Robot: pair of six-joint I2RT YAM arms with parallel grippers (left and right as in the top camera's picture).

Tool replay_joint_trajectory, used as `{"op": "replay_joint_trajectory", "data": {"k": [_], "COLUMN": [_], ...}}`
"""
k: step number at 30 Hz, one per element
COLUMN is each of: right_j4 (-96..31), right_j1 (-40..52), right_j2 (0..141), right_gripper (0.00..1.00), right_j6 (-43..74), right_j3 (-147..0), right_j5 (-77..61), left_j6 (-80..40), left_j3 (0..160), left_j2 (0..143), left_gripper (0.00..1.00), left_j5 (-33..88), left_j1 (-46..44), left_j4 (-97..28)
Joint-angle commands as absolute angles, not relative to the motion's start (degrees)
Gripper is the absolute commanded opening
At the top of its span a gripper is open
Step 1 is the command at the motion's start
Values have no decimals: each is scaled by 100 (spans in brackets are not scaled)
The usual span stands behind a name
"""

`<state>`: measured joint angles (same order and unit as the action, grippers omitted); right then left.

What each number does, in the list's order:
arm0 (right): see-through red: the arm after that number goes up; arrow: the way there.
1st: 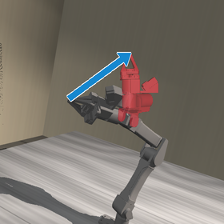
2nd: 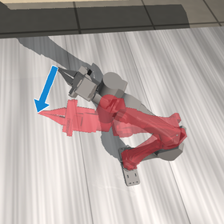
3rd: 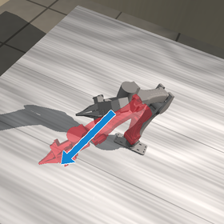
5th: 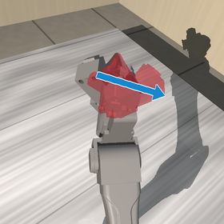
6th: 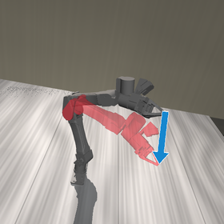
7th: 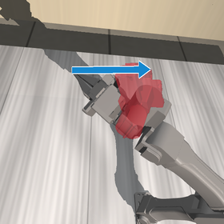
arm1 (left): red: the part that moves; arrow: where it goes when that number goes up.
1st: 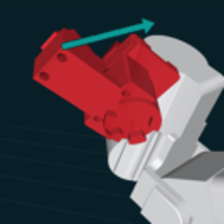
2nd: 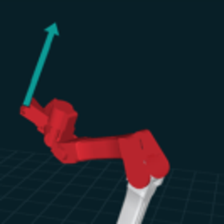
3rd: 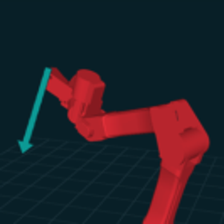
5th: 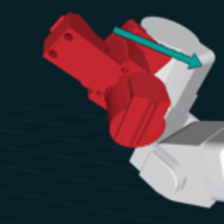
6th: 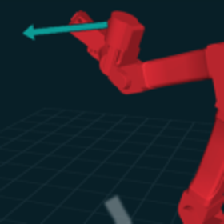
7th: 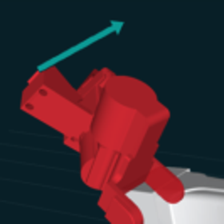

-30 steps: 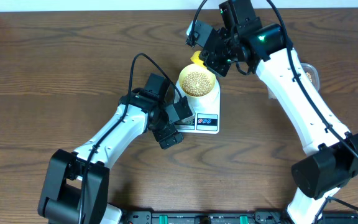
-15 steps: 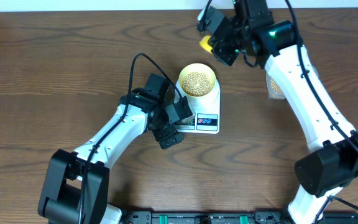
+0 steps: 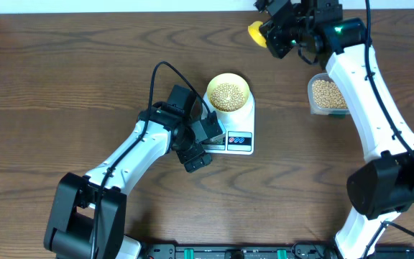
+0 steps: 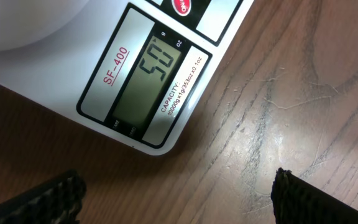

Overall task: Scoop item into bowl and weigh 50g on scale
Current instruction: 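Lift the empty scoop up and right away from the bowl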

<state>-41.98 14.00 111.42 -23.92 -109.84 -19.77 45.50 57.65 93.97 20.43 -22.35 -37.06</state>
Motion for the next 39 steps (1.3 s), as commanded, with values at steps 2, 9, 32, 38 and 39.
{"op": "replay_joint_trajectory", "data": {"k": [2, 9, 32, 38, 39], "right_j4": [-3975, -3498, -3533, -3618, -3618], "right_j1": [1332, 1328, 1538, 1625, 1636], "right_j2": [11454, 11762, 12169, 12195, 12195], "right_gripper": [1, 1, 1, 1, 1], "right_j6": [-2276, -2272, -1476, -1481, -1481], "right_j3": [-11034, -11034, -11034, -10997, -10991], "right_j5": [-2158, -2482, -3210, -3210, -3210], "left_j6": [4648, 4648, 4648, 4648, 4648], "left_j3": [5728, 5728, 5728, 5725, 5728], "left_j2": [9437, 9437, 9437, 9437, 9437], "left_gripper": [98, 98, 98, 98, 98], "left_j5": [2003, 2003, 2001, 2001, 2001], "left_j1": [-2246, -2246, -2246, -2246, -2246], "left_j4": [-3721, -3719, -3719, -3721, -3721]}}
